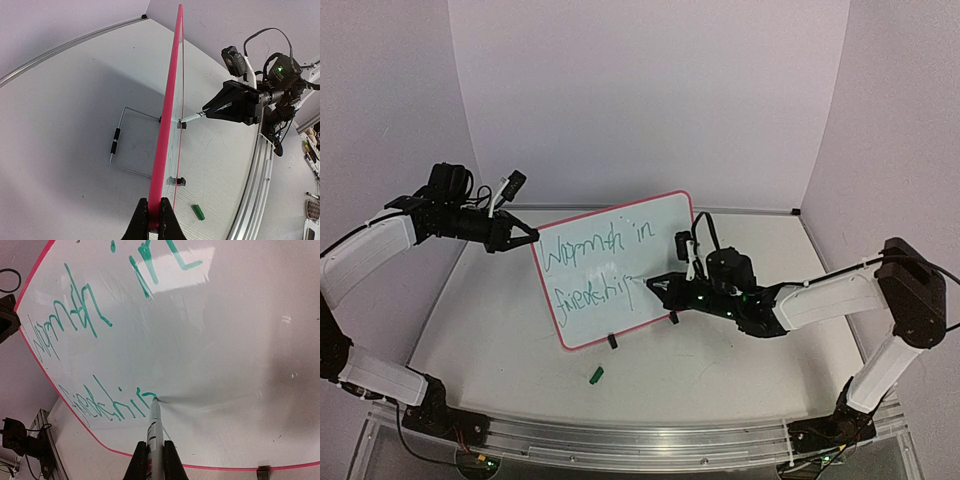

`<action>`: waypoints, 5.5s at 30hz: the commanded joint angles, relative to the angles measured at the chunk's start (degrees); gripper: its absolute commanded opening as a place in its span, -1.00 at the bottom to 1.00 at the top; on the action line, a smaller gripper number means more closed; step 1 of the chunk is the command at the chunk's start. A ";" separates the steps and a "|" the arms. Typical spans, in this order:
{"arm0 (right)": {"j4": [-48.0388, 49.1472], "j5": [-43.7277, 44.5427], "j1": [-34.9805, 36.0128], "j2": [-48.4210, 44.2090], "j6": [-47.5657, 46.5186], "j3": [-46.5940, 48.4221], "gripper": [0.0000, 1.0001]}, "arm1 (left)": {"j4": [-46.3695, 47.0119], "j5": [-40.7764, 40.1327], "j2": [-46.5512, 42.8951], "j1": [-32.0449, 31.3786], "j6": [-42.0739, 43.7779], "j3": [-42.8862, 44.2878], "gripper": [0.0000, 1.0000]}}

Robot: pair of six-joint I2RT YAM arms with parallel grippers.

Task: Write a sentence on the whiteboard
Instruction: Write on the whiteboard with the whiteboard marker without the cap, then adjust the pen cap at the center of the board.

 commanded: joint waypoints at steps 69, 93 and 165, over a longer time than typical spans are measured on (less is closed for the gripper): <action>-0.69 10.15 -0.35 -14.23 -2.45 -10.00 -1.00 | -5.89 -2.98 1.96 -2.64 1.64 -1.43 -1.00; -3.10 15.26 -0.35 -22.84 -3.09 -13.62 -1.00 | -4.23 -6.60 -2.69 -2.68 0.58 -2.62 0.31; -19.42 10.34 4.44 -31.38 3.97 -15.29 -1.00 | 32.29 -47.49 9.36 -52.54 -59.58 -28.97 0.26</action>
